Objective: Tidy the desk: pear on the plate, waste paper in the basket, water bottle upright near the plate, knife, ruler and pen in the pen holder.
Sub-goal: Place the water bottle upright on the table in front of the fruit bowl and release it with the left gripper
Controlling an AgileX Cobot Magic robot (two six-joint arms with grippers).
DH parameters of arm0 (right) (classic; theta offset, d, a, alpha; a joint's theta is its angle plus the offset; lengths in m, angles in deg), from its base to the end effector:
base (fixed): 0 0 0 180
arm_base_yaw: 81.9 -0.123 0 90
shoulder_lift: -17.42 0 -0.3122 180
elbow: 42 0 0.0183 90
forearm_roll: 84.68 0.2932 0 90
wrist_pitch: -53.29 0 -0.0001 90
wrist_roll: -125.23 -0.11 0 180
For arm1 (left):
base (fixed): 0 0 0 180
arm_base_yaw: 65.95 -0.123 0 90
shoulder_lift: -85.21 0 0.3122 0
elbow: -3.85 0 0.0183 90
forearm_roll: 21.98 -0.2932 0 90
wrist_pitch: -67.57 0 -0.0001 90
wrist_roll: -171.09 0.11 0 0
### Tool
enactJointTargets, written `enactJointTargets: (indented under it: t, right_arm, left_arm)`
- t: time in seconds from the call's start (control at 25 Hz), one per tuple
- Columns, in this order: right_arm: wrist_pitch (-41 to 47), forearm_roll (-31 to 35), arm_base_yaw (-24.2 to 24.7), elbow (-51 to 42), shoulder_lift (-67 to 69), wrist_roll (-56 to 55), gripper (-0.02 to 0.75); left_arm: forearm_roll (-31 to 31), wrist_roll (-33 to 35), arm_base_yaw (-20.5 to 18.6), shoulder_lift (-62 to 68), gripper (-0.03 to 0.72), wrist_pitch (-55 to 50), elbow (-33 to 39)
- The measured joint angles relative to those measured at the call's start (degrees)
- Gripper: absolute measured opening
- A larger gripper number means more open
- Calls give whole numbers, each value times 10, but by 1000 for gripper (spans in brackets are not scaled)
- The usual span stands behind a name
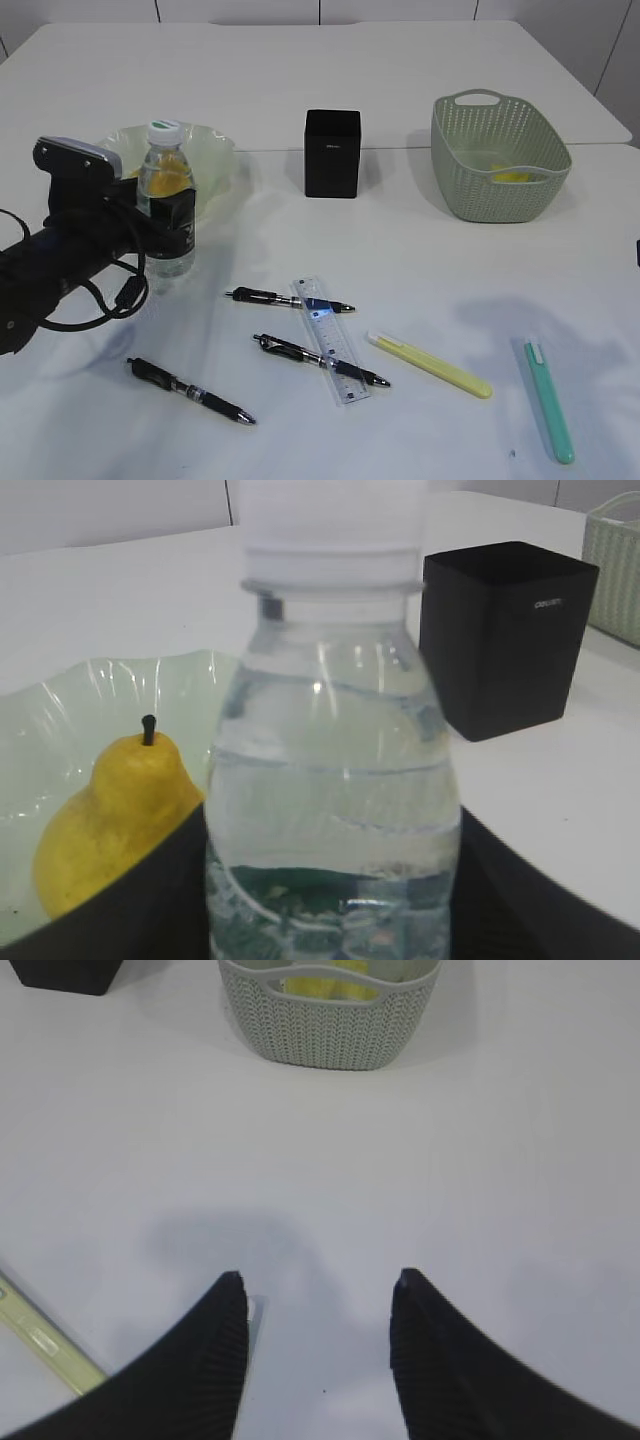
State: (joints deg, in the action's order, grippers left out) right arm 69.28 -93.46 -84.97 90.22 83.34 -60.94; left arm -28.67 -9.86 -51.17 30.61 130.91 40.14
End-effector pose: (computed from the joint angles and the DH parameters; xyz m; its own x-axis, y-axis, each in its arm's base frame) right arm 0.2331 0.0079 0.2369 -0.6340 -0.0737 -0.7698 -0.0463 0.9973 -0.0574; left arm 0.3824 -0.1127 0.0886 -0.1302 0.0714 -0.9889 0.3582 0.9334 0.0202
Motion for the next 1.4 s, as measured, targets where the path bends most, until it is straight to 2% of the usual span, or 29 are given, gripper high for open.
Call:
enactJointTargets:
  t: [1.4]
  right_arm:
    - [0, 0, 0, 0, 0, 0, 351]
  left_arm:
    - [4, 0, 0, -16, 434, -5, 11]
